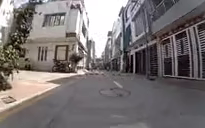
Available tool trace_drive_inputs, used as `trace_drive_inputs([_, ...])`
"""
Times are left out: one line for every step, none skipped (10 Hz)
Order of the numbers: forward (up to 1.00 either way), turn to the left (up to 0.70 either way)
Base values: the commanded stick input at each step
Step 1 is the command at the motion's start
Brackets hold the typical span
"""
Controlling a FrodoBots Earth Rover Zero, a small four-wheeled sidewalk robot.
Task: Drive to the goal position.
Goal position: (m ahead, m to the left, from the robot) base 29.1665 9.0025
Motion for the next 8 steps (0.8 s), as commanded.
trace_drive_inputs([1.0,-0.4])
trace_drive_inputs([1.0,-0.4])
trace_drive_inputs([1.0,-0.4])
trace_drive_inputs([1.0,-0.4])
trace_drive_inputs([1.0,-0.4])
trace_drive_inputs([1.0,-0.4])
trace_drive_inputs([1.0,-0.4])
trace_drive_inputs([1.0,0.0])
